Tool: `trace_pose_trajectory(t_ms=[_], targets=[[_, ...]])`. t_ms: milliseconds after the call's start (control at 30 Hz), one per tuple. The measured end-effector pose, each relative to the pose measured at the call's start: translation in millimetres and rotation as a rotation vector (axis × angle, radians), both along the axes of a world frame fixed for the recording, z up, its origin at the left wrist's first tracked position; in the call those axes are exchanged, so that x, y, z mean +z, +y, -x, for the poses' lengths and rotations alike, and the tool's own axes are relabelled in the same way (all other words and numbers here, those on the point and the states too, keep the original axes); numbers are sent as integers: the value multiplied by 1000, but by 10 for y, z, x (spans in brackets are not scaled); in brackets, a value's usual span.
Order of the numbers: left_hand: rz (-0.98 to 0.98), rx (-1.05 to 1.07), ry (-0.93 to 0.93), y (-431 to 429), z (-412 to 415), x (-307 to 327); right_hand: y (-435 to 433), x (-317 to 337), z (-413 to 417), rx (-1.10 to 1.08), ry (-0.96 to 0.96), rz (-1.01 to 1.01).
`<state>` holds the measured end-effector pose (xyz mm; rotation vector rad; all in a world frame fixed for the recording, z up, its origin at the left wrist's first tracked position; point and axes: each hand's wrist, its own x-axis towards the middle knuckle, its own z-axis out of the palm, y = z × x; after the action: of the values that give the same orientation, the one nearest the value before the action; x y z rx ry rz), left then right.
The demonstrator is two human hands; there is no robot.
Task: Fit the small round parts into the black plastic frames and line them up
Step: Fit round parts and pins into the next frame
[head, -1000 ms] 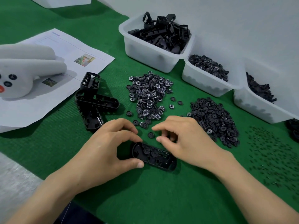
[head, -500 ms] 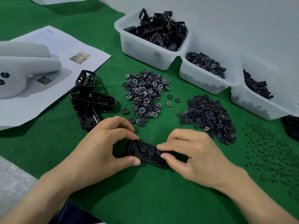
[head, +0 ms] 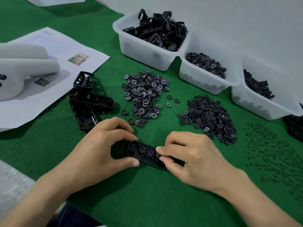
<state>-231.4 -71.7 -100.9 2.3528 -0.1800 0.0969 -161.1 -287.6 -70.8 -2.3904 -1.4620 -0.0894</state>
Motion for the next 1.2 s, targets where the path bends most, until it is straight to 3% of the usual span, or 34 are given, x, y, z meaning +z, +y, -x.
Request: trace_pose_trajectory(t_ms=[300, 533, 867, 1033, 1200], targets=[[0, -5, 2, -5, 4, 15, -63, 53, -31, -111, 285, -57], [-78, 3, -15, -85, -5, 20, -205, -12, 72, -173, 252, -86], [-88, -178, 8, -706, -213, 51, -845, -97, -139, -699, 106, -108], [-87, -269, -5, -1000, -300, 63, -717, -118, -373, -710, 42, -37], [-6, -250, 23, -966, -304, 32, -617, -99, -388, -590, 162, -8]])
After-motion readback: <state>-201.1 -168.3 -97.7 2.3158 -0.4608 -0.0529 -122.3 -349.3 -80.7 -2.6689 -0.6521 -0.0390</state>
